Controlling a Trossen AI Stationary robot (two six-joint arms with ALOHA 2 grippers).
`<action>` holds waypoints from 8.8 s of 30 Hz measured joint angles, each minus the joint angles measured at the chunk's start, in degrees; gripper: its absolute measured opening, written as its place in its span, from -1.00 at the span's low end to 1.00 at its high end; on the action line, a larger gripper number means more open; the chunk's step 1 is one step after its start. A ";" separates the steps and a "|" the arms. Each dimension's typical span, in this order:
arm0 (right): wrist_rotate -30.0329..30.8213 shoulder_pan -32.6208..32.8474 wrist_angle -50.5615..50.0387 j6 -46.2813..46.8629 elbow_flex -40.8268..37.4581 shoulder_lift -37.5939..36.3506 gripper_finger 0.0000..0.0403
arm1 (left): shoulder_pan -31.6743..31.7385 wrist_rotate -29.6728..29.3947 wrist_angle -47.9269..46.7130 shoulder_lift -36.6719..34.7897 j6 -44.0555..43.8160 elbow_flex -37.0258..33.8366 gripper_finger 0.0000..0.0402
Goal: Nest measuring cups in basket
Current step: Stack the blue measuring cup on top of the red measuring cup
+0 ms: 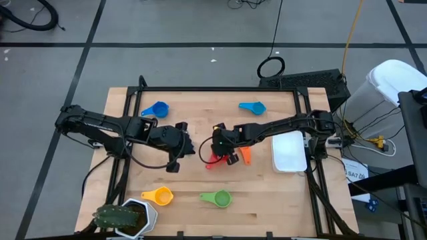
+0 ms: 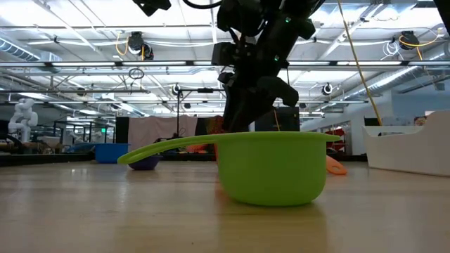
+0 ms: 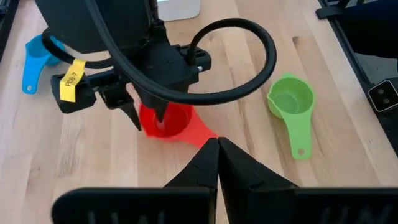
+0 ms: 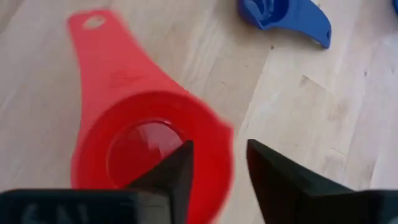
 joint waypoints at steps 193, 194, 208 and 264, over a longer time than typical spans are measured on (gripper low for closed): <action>7.53 22.47 -3.18 44.72 -33.79 -37.79 0.04 | 43.20 -24.18 11.11 8.96 -0.07 -30.16 0.19; 7.52 22.47 -3.18 44.92 -33.79 -37.79 0.04 | 43.19 -24.14 10.95 8.96 -0.07 -30.16 0.19; 6.34 22.49 -3.18 45.75 -33.79 -37.79 0.04 | 43.19 -19.05 8.84 8.96 -0.46 -30.25 -0.36; 6.41 22.45 -3.27 45.95 -33.79 -37.86 0.04 | 21.62 -7.49 23.39 5.51 -11.72 -22.00 -0.96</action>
